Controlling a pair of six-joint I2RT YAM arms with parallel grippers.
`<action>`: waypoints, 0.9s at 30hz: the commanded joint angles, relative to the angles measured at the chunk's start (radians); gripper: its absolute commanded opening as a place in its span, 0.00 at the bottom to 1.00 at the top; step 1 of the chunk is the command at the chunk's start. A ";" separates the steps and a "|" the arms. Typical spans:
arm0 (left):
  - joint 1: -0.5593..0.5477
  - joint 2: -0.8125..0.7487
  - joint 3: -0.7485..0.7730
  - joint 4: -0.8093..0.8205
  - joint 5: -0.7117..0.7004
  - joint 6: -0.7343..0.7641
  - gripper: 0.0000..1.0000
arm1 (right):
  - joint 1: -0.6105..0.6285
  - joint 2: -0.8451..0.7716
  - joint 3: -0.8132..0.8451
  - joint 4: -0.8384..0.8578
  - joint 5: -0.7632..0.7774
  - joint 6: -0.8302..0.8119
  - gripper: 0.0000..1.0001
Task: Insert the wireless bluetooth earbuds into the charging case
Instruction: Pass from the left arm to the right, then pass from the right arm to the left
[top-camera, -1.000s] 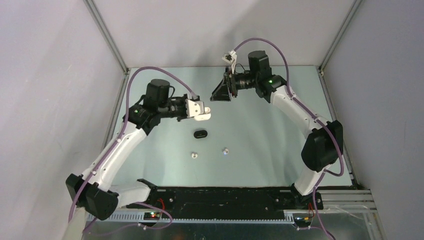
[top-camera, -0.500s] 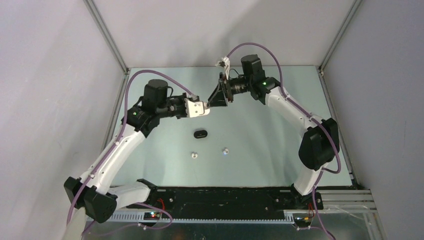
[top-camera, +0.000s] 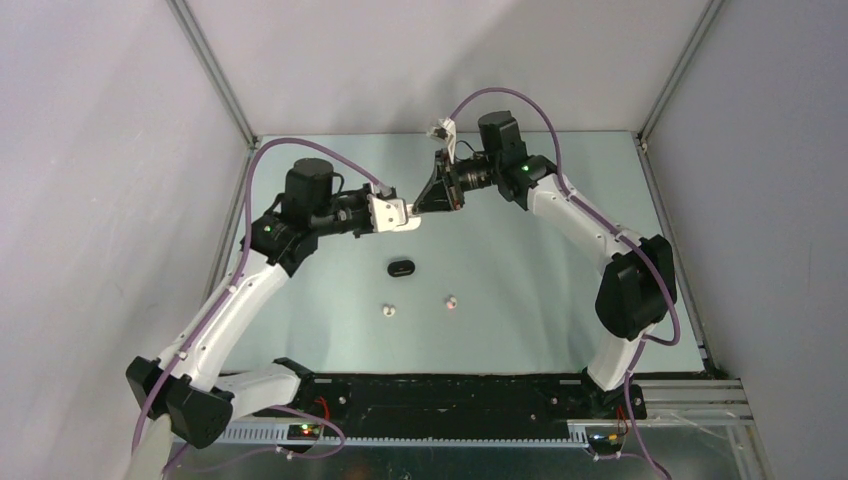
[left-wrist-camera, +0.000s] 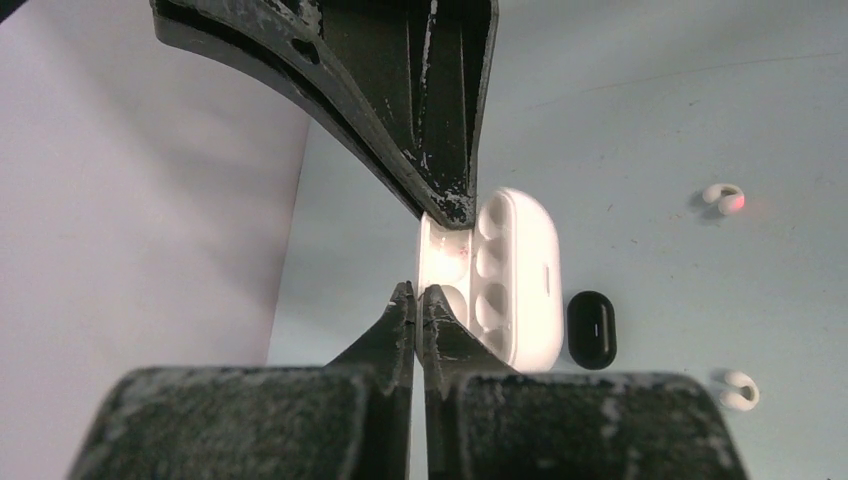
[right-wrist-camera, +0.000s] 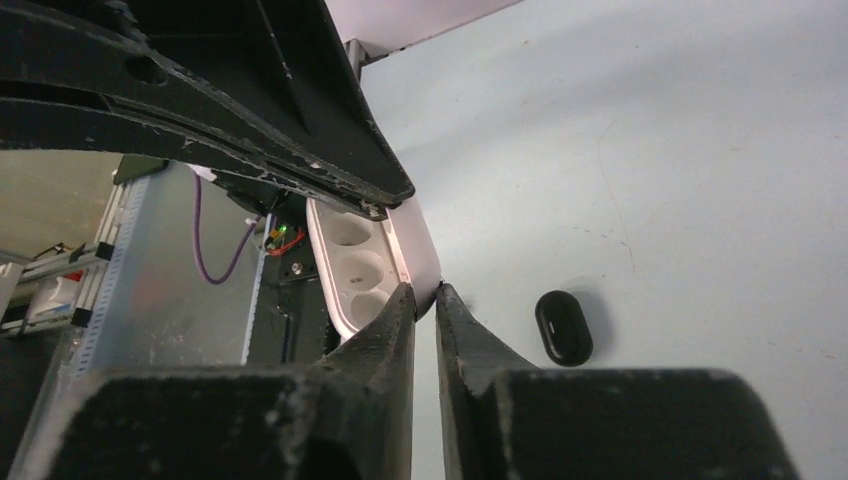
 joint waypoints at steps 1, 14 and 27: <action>-0.009 -0.031 -0.004 0.077 0.027 -0.041 0.00 | 0.011 0.006 0.035 0.023 -0.051 -0.034 0.11; -0.009 -0.009 0.011 0.091 -0.041 -0.151 0.07 | 0.026 -0.023 0.044 -0.031 0.025 -0.205 0.00; 0.226 0.193 0.182 0.045 0.412 -1.000 0.64 | 0.066 -0.250 -0.250 0.162 0.333 -0.716 0.00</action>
